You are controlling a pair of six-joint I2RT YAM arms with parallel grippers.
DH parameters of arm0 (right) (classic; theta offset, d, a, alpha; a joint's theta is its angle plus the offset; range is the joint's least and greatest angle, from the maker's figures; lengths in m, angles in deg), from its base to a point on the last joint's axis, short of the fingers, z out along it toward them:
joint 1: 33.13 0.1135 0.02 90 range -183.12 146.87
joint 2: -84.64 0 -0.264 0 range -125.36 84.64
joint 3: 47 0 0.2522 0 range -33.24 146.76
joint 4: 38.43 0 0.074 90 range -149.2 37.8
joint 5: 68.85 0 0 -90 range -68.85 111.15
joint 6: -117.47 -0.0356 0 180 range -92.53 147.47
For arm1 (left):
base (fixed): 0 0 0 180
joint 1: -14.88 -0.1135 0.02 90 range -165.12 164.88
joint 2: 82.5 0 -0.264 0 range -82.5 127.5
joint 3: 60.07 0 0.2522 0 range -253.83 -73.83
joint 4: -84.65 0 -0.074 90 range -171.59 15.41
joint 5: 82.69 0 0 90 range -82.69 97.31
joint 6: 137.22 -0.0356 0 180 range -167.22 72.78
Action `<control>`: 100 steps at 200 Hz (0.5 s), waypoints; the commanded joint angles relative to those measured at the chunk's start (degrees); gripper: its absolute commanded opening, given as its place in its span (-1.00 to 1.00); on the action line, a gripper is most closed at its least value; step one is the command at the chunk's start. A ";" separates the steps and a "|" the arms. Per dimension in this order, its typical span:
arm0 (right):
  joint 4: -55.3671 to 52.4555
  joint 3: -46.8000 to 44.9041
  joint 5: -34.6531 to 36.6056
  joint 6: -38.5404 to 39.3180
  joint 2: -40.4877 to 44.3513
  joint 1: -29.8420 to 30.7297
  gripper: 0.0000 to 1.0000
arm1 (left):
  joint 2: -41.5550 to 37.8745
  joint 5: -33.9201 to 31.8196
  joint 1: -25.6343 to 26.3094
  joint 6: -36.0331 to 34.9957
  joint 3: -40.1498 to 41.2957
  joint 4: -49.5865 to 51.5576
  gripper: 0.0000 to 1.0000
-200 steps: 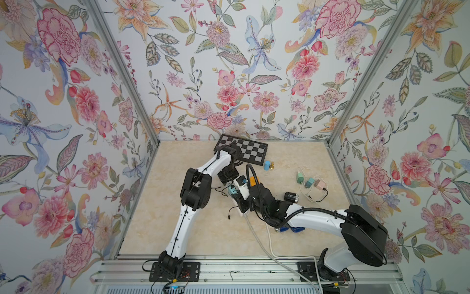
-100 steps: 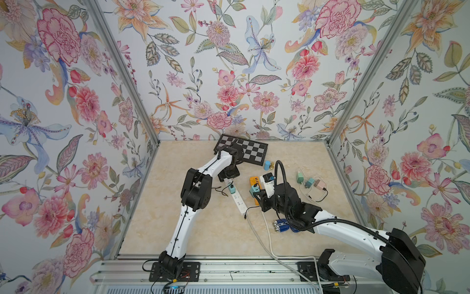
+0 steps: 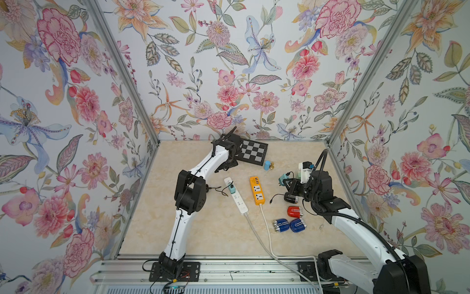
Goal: Unplug the electric shaver
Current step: Place the plug at the center of the board.
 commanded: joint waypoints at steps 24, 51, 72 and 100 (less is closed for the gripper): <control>-0.56 9.42 -10.38 -3.65 -10.35 -7.31 -0.87 | -5.89 -10.71 0.46 -2.26 -0.79 3.89 0.99; -0.43 12.43 -12.43 -4.63 -17.91 -10.36 -0.88 | -8.87 -13.60 0.73 -3.92 1.27 1.97 0.99; -0.39 14.00 -12.59 -4.31 -22.18 -11.35 -0.87 | -10.07 -14.10 0.73 -4.87 2.03 1.35 0.99; 0.21 16.49 -11.67 -4.18 -27.59 -11.82 -0.85 | -10.56 -13.91 0.78 -6.12 3.13 0.24 0.99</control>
